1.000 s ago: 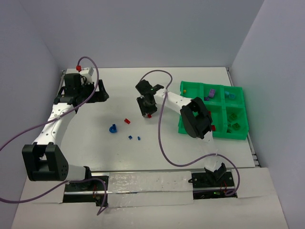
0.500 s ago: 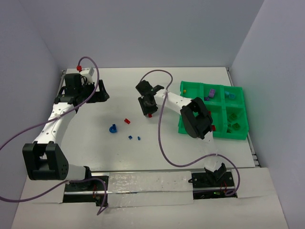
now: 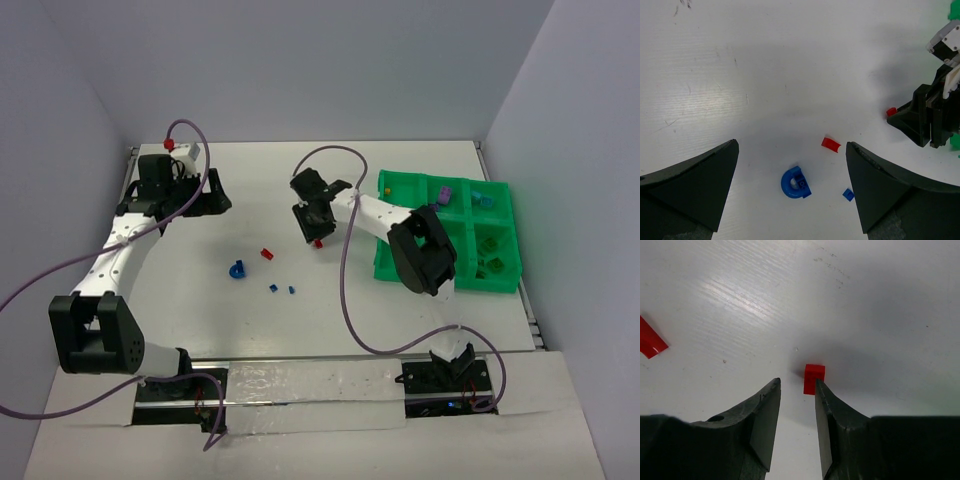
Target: Sort the legos into containers by color
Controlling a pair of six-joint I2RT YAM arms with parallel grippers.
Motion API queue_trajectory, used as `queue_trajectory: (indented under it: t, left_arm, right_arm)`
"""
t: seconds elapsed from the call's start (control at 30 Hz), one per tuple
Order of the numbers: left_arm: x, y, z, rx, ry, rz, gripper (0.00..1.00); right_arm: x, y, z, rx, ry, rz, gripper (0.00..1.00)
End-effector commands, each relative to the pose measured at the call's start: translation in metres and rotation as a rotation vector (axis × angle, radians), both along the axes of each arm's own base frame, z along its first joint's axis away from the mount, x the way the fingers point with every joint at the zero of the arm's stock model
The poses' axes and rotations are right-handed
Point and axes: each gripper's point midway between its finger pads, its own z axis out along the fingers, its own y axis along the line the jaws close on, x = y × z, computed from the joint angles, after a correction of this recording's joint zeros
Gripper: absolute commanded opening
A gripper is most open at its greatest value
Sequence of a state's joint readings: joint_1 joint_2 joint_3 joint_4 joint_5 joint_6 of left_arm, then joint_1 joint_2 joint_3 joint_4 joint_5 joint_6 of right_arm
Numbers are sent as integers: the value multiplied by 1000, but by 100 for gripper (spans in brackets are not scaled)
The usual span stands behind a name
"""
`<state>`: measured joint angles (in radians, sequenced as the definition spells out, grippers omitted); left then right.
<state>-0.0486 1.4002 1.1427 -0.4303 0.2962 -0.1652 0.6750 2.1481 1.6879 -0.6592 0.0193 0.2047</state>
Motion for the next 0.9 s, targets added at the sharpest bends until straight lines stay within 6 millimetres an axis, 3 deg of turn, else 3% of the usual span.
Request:
queue_trajectory:
  t: [0.0,0.23,0.87]
  left_arm:
    - [12,-3,20,-24,-59,-13,98]
    - [13,-5,18,-29,-53,-16,98]
    - [13,-4,18,-26,-51,-16,98]
  right_arm:
    - [11,1,48,50,-110,10,41]
    - [15,-7,42,1,-118,3,41]
    - [5,-11,-14,-53,6,-1,42]
